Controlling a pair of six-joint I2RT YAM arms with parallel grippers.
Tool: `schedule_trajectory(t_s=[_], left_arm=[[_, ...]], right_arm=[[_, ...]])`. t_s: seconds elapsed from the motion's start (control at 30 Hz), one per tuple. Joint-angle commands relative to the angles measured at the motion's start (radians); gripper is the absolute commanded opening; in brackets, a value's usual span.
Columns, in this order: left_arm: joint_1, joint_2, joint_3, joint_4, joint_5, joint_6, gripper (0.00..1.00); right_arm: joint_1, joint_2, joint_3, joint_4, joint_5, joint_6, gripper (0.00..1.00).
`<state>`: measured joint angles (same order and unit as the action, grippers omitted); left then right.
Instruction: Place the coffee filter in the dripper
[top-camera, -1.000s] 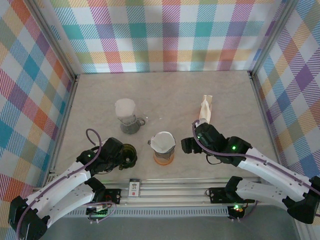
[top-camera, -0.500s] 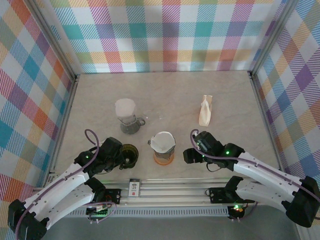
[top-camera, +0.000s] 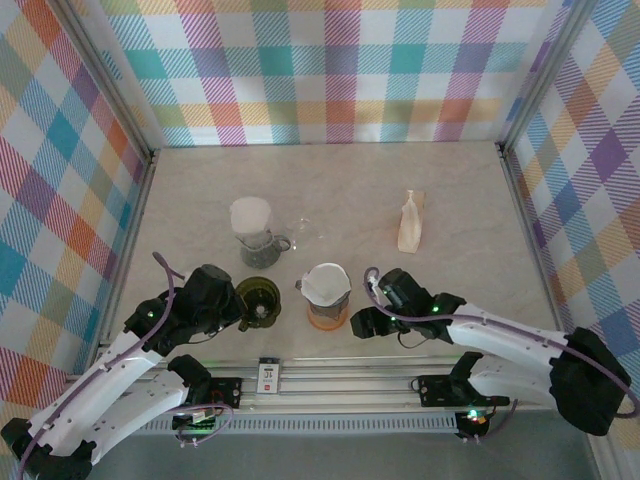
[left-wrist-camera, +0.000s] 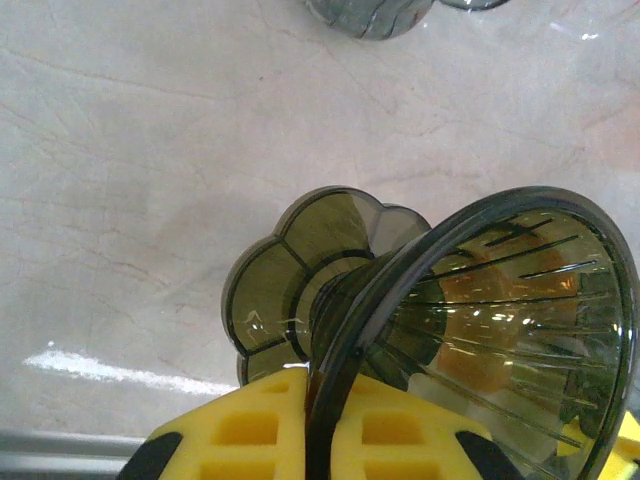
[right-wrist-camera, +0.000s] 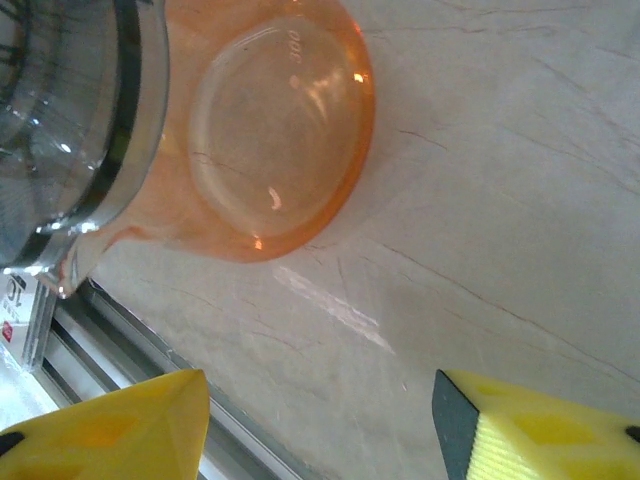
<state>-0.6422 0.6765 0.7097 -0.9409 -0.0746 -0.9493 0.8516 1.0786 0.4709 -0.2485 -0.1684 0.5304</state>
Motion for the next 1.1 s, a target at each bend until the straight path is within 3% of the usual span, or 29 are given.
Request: schedule_trajectory(t_s=[0.0,0.6,1.07], left_arm=[[0.013,-0.014,0.018,-0.056,0.043,0.009,0.00],[0.016,-0.055,-0.066,-0.049,0.092,-0.022,0.00],[0.016,-0.074,-0.098,-0.045,0.096,-0.034,0.00]], right_arm=[[-0.002,0.048,-0.011,0.140,-0.060,-0.038,0.61],[-0.004,0.295,0.084,0.340,-0.113,-0.119,0.51],[-0.003,0.562,0.307,0.395,-0.133,-0.168,0.48]])
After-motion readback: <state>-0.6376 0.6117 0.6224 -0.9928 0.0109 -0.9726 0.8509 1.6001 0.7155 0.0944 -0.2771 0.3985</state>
